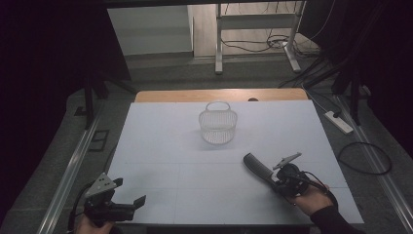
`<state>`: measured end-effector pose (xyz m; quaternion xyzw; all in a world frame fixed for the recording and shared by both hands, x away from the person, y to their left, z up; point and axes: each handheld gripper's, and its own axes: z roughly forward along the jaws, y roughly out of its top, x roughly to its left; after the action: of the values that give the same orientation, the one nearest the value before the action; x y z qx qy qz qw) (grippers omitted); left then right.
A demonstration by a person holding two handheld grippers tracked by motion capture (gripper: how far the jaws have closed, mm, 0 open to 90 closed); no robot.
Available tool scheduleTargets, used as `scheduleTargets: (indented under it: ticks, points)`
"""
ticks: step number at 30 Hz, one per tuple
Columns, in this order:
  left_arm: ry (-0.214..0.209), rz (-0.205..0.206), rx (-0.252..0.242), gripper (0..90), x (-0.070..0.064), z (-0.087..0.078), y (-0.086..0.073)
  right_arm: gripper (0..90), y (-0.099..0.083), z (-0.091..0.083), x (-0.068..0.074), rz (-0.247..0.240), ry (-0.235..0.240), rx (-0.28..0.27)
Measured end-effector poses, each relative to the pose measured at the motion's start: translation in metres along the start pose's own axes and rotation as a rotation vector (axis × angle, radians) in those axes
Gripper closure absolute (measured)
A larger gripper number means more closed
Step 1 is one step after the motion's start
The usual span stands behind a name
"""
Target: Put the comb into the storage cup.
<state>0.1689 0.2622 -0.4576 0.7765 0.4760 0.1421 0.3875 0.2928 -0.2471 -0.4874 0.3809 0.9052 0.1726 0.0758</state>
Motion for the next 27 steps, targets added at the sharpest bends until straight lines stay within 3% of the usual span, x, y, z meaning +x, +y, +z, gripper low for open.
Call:
scheduleTargets:
  ticks: [9, 21, 27]
  points:
    - [-0.029, -0.032, -0.005, 0.0, 0.004, -0.001, 0.0, 72.7, -0.002, -0.011, 0.0, -0.007, -0.007, -0.089]
    - [-0.049, -0.009, -0.01, 0.0, 0.0, 0.004, 0.008, 72.6, -0.003, -0.024, 0.002, -0.016, -0.023, -0.195]
    - [-0.101, -0.012, -0.018, 0.0, -0.001, 0.009, 0.012, 72.7, -0.004, -0.031, 0.005, -0.029, -0.035, -0.24]
